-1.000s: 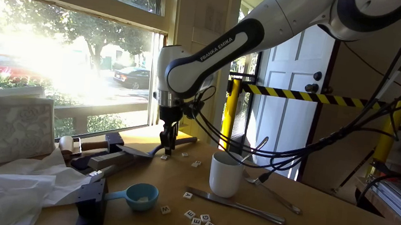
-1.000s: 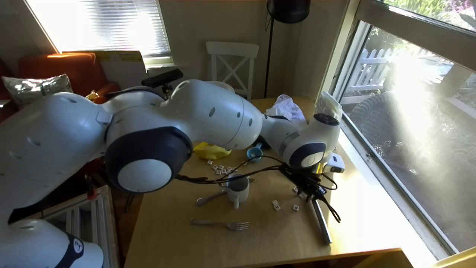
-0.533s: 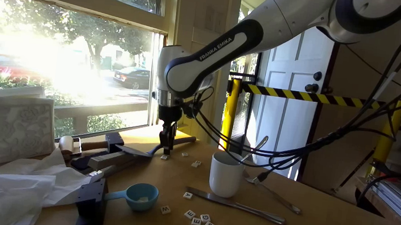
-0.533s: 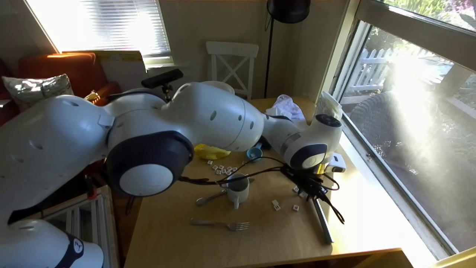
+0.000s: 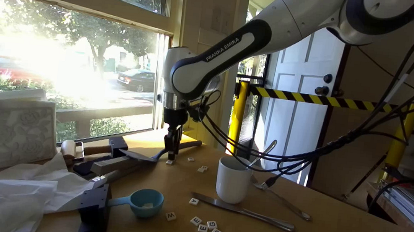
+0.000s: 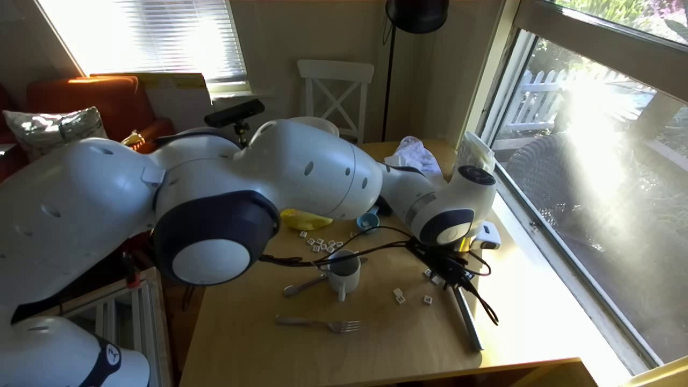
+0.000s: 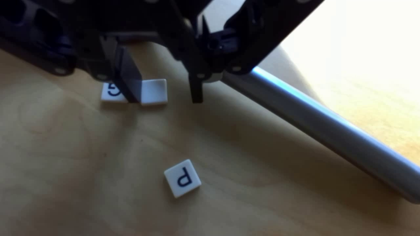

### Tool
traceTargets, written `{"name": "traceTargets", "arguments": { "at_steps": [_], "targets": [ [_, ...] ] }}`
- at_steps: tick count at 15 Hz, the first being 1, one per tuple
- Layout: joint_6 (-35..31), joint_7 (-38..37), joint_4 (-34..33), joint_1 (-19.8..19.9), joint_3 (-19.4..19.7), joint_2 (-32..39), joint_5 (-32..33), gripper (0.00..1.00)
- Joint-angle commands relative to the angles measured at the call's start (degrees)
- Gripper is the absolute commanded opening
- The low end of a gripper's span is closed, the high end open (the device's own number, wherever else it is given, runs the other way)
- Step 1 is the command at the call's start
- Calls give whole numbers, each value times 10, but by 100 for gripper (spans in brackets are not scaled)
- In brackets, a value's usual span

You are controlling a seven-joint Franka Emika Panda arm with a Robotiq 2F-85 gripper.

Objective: Put the blocks inside the blue cup

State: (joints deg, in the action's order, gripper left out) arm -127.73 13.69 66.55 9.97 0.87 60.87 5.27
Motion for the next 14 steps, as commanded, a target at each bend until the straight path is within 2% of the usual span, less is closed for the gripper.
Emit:
{"name": "traceTargets", "arguments": {
  "at_steps": [1, 13, 14],
  "targets": [
    [-7, 19, -5, 8, -10, 3, -15, 42],
    [-4, 19, -9, 5, -9, 13, -12, 38],
    [-3, 19, -10, 5, -9, 14, -12, 34]
  ]
}}
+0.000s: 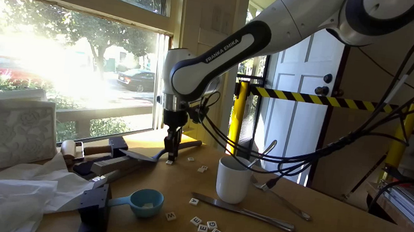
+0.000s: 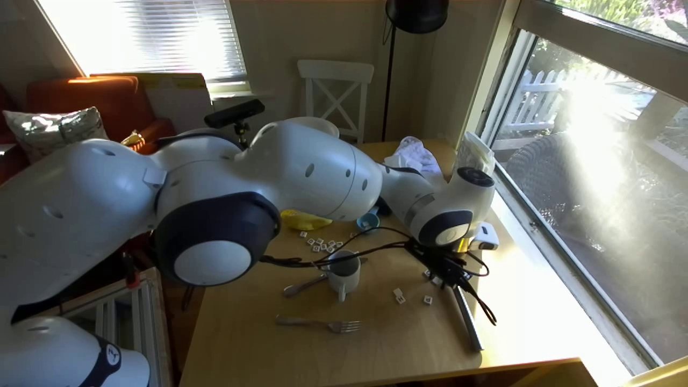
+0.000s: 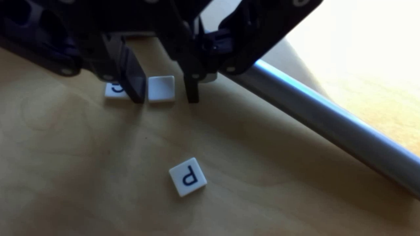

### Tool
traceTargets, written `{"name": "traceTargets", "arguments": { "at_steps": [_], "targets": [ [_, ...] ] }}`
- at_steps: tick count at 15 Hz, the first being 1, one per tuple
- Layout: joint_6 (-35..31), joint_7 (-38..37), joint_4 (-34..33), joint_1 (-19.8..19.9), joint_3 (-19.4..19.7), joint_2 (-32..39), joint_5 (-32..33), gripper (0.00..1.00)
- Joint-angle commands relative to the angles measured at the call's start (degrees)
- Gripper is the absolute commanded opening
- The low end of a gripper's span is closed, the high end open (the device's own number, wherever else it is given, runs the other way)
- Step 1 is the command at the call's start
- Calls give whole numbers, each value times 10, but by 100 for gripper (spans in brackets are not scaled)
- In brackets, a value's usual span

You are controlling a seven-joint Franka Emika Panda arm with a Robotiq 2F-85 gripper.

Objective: Put the blocks inside the blue cup

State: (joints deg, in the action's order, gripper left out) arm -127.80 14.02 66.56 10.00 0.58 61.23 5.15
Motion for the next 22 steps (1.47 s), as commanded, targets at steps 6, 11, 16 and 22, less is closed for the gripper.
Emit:
{"name": "traceTargets", "arguments": {
  "at_steps": [6, 11, 16, 22],
  "targets": [
    [-9, -6, 47, -14, 6, -47, 3, 5],
    [-55, 80, 172, -33, -31, -155, 14, 5],
    [-78, 180, 242, -50, -85, -200, 12, 5],
    [-57, 319, 243, -63, -121, -181, 19, 5]
  ]
}}
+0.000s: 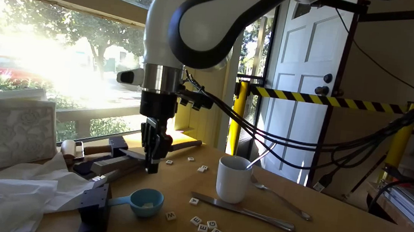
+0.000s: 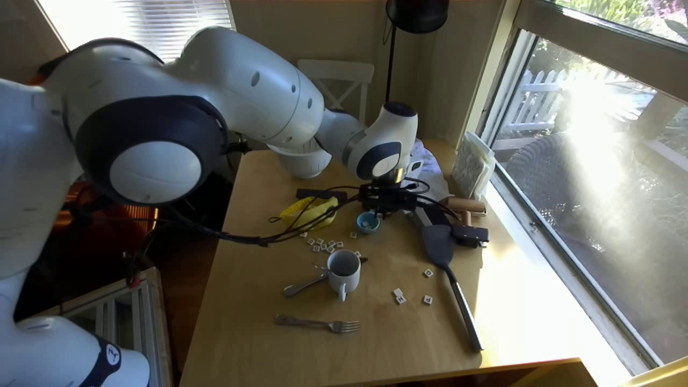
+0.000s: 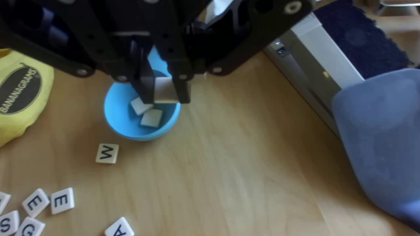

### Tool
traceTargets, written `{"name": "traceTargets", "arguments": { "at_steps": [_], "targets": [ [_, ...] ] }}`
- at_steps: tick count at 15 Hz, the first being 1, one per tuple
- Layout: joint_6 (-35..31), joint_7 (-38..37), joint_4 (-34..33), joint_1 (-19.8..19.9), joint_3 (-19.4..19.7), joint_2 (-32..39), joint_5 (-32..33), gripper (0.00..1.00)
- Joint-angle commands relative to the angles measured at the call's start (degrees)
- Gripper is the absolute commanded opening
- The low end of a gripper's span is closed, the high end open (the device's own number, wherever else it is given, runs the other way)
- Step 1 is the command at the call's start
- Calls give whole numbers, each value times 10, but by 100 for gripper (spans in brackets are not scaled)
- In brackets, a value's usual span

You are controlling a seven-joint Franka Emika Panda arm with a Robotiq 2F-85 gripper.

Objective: Put the blocks inside the blue cup

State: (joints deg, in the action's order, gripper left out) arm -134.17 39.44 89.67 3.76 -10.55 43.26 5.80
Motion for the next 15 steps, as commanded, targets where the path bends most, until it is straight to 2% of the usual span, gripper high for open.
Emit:
{"name": "traceTargets", "arguments": {
  "at_steps": [1, 8, 9, 10, 12, 15],
  "targets": [
    [7, 84, 12, -3, -10, 2, 12, 5],
    [6, 162, 5, -21, -8, 21, 9, 5],
    [7, 167, 4, -23, -7, 22, 9, 17],
    [5, 172, 3, -25, -7, 23, 7, 47],
    [1, 172, 1, -28, -5, 24, 5, 52],
    [-2, 168, -1, -32, -2, 24, 7, 74]
  ]
}}
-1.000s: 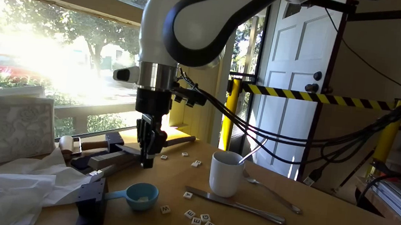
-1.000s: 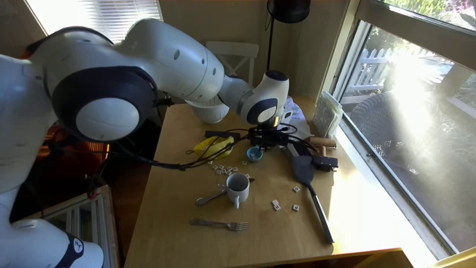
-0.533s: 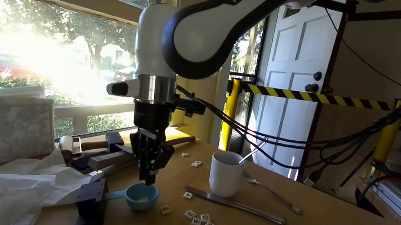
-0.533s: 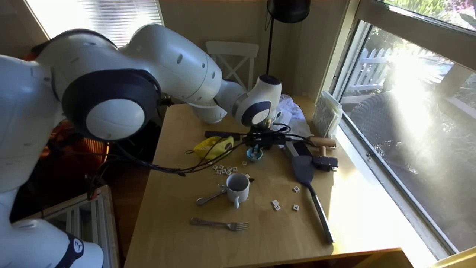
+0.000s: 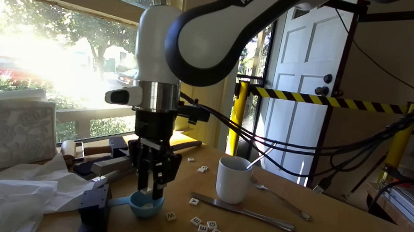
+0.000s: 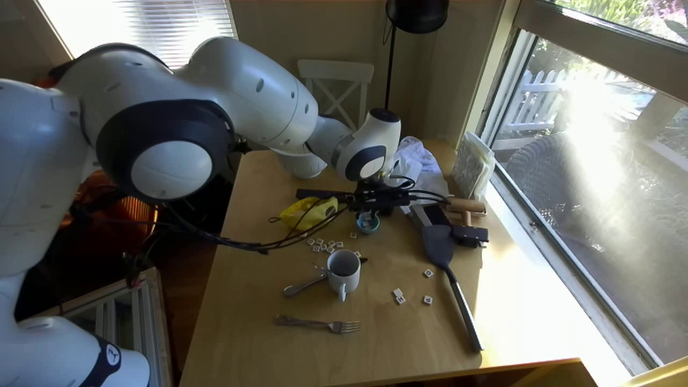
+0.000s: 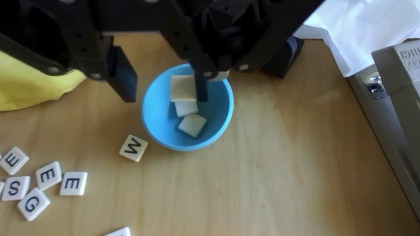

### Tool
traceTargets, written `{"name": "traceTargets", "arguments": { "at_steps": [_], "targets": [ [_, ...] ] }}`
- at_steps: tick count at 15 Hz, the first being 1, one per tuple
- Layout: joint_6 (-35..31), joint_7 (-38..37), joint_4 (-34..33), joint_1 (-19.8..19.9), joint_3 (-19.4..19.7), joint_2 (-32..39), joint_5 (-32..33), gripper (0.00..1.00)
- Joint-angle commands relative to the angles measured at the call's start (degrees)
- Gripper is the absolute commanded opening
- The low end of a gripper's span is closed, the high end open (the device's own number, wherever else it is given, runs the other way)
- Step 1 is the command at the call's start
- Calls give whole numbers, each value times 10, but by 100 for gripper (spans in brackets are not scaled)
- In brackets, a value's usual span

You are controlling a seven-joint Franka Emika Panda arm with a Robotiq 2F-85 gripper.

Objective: Put the blocks inside the blue cup

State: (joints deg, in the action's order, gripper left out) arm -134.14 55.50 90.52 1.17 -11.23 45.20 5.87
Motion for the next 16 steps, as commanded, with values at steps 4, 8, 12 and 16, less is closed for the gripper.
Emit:
{"name": "traceTargets", "arguments": {
  "at_steps": [4, 8, 12, 16],
  "targets": [
    [0, 11, -10, -6, 4, 4, 6, 99],
    [7, 22, -8, -4, 3, 2, 6, 100],
    [0, -74, -8, -17, 40, -19, 4, 100],
    [24, -167, 24, -6, 77, -83, 8, 100]
  ]
}}
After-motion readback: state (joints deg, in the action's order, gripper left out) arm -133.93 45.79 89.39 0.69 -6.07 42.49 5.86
